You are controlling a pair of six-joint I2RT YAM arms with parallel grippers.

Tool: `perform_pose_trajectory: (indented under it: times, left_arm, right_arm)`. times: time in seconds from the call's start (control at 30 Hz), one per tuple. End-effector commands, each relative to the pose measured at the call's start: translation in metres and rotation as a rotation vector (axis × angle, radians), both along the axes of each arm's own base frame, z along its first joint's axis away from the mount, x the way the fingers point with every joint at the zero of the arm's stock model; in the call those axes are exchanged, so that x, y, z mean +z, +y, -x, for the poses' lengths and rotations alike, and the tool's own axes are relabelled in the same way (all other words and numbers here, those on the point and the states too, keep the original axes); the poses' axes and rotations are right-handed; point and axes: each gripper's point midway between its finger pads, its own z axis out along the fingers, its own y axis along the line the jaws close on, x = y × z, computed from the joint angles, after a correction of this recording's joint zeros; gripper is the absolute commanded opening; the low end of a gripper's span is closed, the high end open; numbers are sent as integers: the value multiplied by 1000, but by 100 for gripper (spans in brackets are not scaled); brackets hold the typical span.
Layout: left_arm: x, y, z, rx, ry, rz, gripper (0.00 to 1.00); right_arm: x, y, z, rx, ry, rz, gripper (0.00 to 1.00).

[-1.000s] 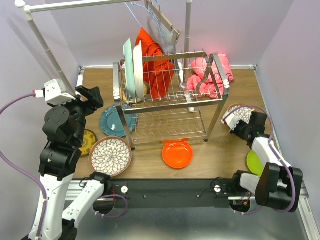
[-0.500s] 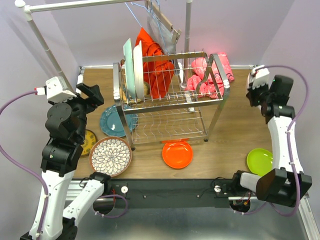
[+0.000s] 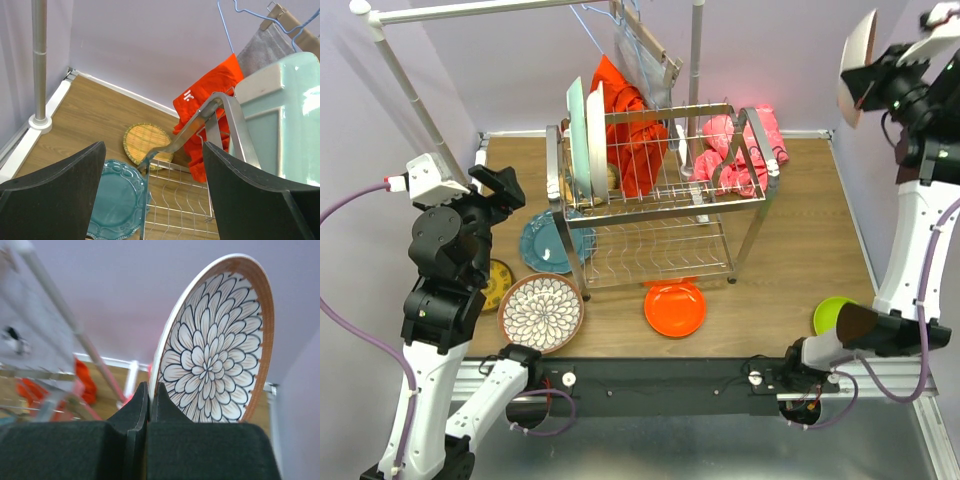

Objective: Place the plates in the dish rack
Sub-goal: Insert the plate into the dish rack

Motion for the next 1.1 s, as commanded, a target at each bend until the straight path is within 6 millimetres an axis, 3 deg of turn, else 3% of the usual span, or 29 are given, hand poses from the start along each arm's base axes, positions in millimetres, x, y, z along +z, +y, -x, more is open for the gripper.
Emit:
perform_pose_trajectory:
  times: [0.0, 0.03, 0.07, 0.13, 0.3, 0.33, 0.43, 0.57, 0.6, 0.67, 0.7, 0.9, 1.07]
  left_arm:
    - [5, 9, 2, 44, -26, 8, 88]
    - [5, 9, 2, 44, -25, 9, 88]
    - [4, 9, 2, 46, -24, 10, 88]
    - [5, 9, 3, 48, -26, 15, 88]
    - [7, 11, 5, 56, -35, 25, 88]
    - [8, 12, 6, 59, -35, 28, 88]
    - [7, 11, 5, 55, -34, 37, 87]
    - [2, 8, 2, 49, -29, 44, 87]
    - [1, 7, 1, 43, -27, 44, 87]
    - [-1, 7, 0, 43, -23, 44, 87]
    - [-1, 6, -1, 41, -21, 43, 87]
    - [-1, 5, -1, 37, -20, 46, 87]
    - [-1, 6, 0, 38, -16, 46, 87]
  right_arm:
    - [116, 42, 26, 207, -238, -164, 1]
    - [123, 45, 25, 231, -246, -185, 1]
    - [146, 56, 40, 280, -281, -227, 1]
    - [154, 61, 33, 335, -285, -285, 1]
    - [189, 89, 56, 546, -329, -474, 1]
    - [188, 91, 51, 564, -312, -507, 1]
    - [205, 110, 66, 683, -298, -600, 1]
    - [201, 143, 68, 772, -242, -674, 0]
    - [201, 159, 74, 818, -218, -697, 1]
    - [195, 169, 69, 832, -182, -734, 1]
    - [192, 192, 74, 888, -142, -760, 1]
    - [183, 255, 93, 1022, -40, -831, 1]
    - [176, 279, 98, 1044, 19, -873, 1]
